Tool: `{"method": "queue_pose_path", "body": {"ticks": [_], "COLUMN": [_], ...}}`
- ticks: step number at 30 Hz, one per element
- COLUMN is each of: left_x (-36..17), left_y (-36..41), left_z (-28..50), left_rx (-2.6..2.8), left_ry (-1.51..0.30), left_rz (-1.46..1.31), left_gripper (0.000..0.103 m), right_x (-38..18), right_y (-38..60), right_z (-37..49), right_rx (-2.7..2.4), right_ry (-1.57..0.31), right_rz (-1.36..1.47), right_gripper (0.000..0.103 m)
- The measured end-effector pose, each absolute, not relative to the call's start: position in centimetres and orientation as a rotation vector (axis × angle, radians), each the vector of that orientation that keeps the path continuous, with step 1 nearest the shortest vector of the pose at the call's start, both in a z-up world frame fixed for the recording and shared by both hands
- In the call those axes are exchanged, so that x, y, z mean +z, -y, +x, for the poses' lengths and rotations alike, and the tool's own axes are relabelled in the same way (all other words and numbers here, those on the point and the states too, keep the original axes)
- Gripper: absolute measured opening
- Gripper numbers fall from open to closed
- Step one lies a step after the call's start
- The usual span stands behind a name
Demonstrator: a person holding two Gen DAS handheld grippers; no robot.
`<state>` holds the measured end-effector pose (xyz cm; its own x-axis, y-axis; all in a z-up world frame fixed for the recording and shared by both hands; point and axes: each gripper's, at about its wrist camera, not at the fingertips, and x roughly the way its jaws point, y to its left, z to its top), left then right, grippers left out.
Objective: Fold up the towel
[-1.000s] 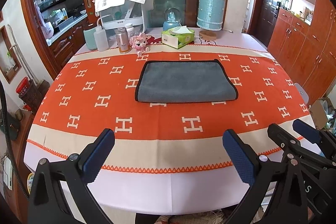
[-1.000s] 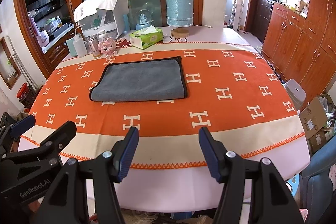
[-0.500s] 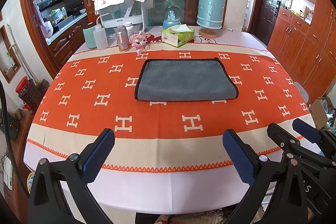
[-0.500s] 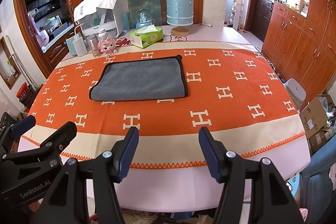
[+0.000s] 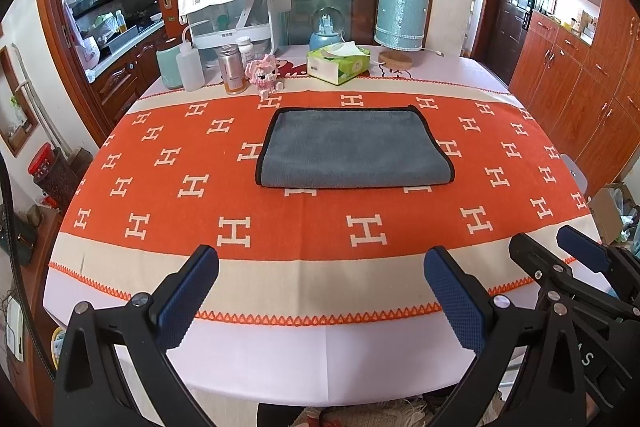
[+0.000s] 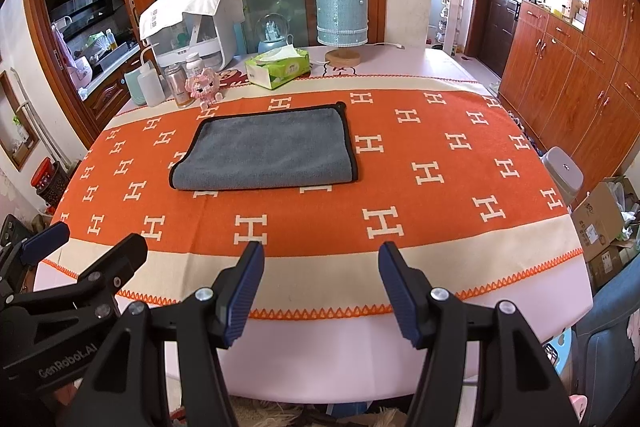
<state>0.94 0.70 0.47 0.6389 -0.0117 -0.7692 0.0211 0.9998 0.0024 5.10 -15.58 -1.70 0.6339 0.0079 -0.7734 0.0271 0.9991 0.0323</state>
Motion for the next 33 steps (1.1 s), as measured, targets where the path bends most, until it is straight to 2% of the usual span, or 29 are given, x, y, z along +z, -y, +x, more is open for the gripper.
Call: {"method": "queue_pose_path", "body": {"ticks": [33], "left_x": [0.22], "left_y": [-0.73], "left_z": [0.91], "left_rx": [-0.027], "left_ry": [-0.894], "left_rz": [0.006], "left_gripper": [0.102], "right_x": [-2.3], "right_y": [15.25], "right_z": [4.8], "right_rx": [-0.016], "right_ry": [-0.894], "right_rz": [0.044], "right_gripper": [0.06]}}
